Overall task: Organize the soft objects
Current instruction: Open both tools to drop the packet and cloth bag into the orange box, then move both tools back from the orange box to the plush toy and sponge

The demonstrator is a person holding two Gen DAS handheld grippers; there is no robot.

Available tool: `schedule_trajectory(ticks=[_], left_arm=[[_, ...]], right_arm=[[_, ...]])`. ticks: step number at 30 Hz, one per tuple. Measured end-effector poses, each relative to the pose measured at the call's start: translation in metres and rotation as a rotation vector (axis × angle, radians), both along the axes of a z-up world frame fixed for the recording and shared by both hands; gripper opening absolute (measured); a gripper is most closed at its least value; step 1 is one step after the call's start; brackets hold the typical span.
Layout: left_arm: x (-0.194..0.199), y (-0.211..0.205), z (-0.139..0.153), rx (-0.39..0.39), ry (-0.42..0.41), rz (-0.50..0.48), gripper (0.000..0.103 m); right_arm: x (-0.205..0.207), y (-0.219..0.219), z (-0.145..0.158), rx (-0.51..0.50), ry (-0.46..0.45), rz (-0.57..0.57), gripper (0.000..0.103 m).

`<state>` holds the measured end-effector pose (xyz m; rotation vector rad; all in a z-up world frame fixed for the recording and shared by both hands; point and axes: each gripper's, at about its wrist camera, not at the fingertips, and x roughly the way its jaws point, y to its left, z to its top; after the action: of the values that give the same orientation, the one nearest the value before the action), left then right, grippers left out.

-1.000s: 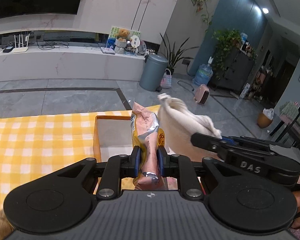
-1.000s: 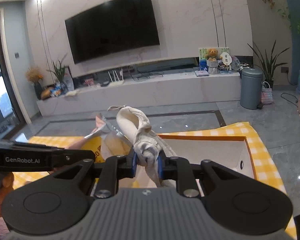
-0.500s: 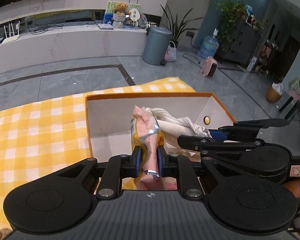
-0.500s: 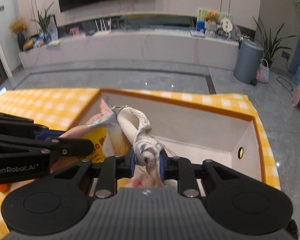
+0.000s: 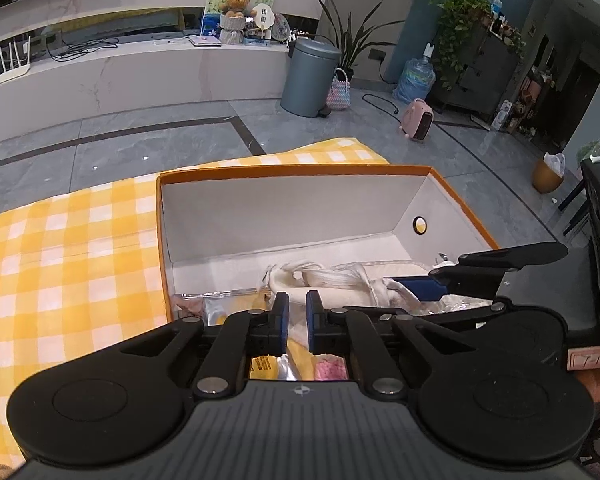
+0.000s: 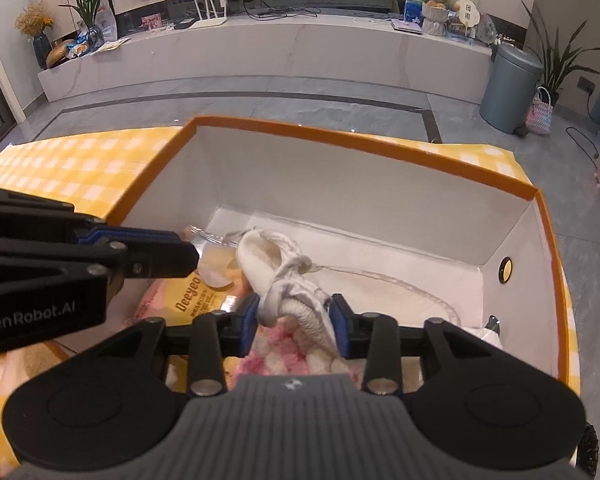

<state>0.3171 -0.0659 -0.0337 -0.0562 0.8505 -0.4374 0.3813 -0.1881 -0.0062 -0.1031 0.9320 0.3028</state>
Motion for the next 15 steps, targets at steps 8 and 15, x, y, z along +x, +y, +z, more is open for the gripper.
schedule_trajectory(ticks=[8, 15], left_arm=[[-0.027, 0.013, 0.031, -0.043, -0.072, 0.037, 0.045], [-0.075, 0.022, 0.054, -0.029, -0.148, 0.038, 0.052]], right_arm=[[-0.022, -0.003, 0.037, 0.016, -0.074, -0.032, 0.053], [-0.066, 0.004, 0.065, 0.037, -0.136, -0.024, 0.067]])
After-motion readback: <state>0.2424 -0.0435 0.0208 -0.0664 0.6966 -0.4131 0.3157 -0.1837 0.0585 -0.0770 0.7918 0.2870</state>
